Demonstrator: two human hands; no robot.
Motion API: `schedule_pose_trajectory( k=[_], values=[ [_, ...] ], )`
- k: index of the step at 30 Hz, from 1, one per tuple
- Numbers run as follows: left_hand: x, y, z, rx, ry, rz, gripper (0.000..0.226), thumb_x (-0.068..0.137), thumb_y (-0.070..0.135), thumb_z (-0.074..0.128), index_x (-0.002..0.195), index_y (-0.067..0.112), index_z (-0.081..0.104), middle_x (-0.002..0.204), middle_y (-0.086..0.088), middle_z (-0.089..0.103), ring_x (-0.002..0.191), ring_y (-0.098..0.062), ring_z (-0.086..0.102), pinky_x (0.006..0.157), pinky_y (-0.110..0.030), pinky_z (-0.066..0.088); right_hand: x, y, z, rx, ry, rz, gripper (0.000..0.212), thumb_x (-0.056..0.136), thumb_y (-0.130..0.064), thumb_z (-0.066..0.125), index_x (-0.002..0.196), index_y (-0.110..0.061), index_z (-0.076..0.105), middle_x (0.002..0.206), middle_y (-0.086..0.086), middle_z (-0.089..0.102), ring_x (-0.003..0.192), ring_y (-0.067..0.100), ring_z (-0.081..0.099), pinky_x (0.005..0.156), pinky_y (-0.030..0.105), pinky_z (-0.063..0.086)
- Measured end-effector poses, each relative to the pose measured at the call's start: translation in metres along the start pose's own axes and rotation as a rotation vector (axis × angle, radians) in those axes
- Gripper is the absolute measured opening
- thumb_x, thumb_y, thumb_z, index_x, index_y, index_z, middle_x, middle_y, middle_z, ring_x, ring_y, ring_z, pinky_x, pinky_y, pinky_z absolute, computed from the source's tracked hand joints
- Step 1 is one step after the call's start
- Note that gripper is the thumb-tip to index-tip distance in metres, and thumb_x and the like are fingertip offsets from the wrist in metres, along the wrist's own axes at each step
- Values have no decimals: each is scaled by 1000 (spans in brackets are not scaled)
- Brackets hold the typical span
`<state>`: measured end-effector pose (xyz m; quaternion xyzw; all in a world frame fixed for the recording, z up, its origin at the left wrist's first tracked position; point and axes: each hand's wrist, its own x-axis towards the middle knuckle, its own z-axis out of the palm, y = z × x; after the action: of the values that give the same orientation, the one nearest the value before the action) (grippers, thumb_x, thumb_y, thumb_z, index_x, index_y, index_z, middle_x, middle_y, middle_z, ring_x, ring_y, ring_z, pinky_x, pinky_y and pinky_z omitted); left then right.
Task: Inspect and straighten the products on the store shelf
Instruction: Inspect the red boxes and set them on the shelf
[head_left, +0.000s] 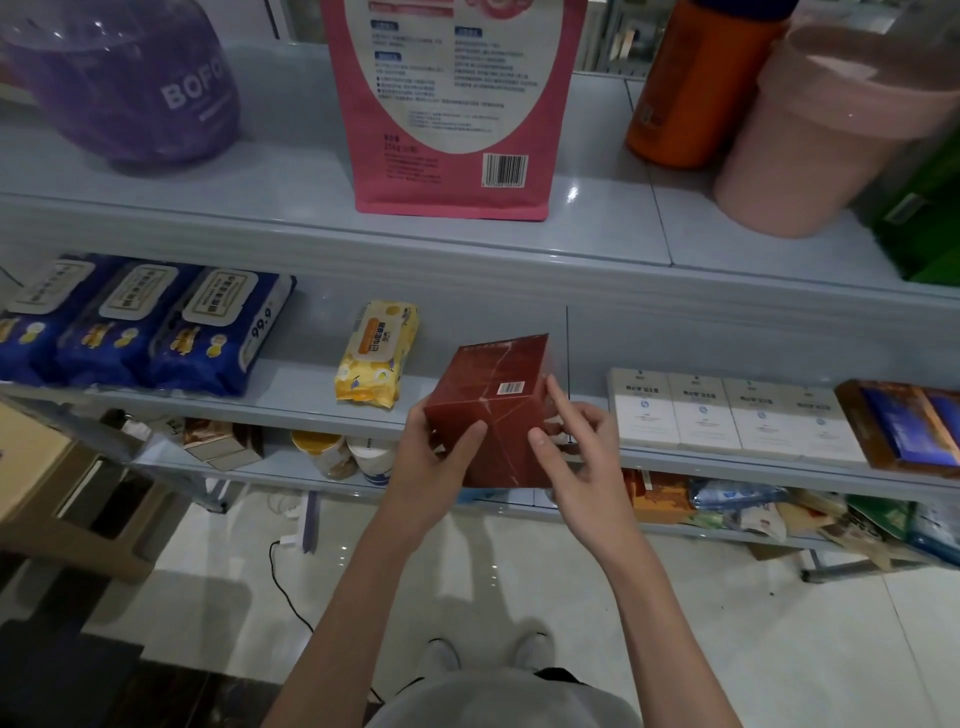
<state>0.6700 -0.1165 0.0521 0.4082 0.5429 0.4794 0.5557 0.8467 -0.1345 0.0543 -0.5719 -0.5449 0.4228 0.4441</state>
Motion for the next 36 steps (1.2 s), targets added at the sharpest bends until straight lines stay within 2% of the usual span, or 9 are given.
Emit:
schedule_pose_trajectory(
  k=[4, 8, 12, 17, 20, 25, 27, 30, 36],
  values=[
    [-2, 2, -2, 11, -28, 60, 62, 86, 31, 76, 140, 29, 46, 131, 7, 62, 120, -7, 62, 90, -29, 60, -3, -11, 1, 102, 32, 60, 47, 91, -53, 59, 137, -52, 51, 134, -20, 49, 118, -3, 57, 88, 20, 58],
    [-2, 4, -5, 29, -55, 139, 40, 99, 54, 52, 132, 34, 61, 132, 5, 65, 123, -18, 62, 98, -43, 56, -2, -8, 1, 213, 195, 167, 29, 96, -55, 52, 120, -39, 54, 123, -6, 67, 114, 11, 67, 94, 31, 56],
    [1, 4, -2, 259, 21, 258, 29, 102, 39, 55, 131, 34, 61, 137, 10, 57, 127, -6, 53, 101, -41, 53, 0, -7, 1, 309, 230, 212, 18, 108, -30, 50, 121, -41, 45, 115, 1, 69, 107, 17, 70, 93, 36, 57],
    [1, 12, 5, 128, 53, -125, 104, 67, 64, 70, 155, 24, 33, 146, 7, 46, 132, -11, 48, 100, -28, 46, 0, -5, -3, 356, 247, 178, 25, 112, -21, 40, 125, -38, 54, 116, 0, 69, 105, 19, 71, 86, 34, 61],
    [1, 10, 3, 21, -1, -159, 71, 72, 62, 67, 132, 25, 57, 127, 4, 68, 113, -11, 66, 84, -22, 51, 0, -5, -3, 361, 236, 183, 28, 112, -18, 39, 124, -31, 61, 117, -9, 71, 105, 14, 70, 78, 25, 59],
    [6, 1, -2, -106, 54, -131, 22, 98, 36, 63, 120, 36, 60, 107, 5, 77, 104, -17, 72, 95, -43, 57, 3, -4, -6, 261, 225, 229, 27, 101, -49, 48, 119, -39, 65, 136, -9, 55, 118, 1, 57, 96, 22, 50],
    [7, 1, -4, -87, 48, -85, 23, 100, 29, 61, 121, 37, 56, 114, 5, 74, 99, -10, 72, 85, -32, 60, 3, -7, -8, 212, 175, 245, 31, 89, -62, 49, 111, -44, 61, 138, -12, 47, 115, -13, 51, 94, 15, 42],
    [6, 4, -5, -74, 23, -33, 32, 98, 27, 64, 127, 33, 54, 124, 4, 68, 101, -6, 71, 76, -21, 59, 4, -4, -8, 136, 119, 227, 50, 81, -66, 59, 124, -39, 62, 138, -12, 54, 125, 1, 55, 102, 23, 48],
    [6, 2, -6, 8, -8, -21, 51, 92, 23, 73, 139, 30, 56, 133, 7, 64, 119, -15, 65, 96, -46, 59, 3, -1, -7, 198, 94, 160, 46, 92, -38, 68, 136, -31, 57, 132, -12, 65, 122, 3, 62, 95, 24, 57]
  ],
)
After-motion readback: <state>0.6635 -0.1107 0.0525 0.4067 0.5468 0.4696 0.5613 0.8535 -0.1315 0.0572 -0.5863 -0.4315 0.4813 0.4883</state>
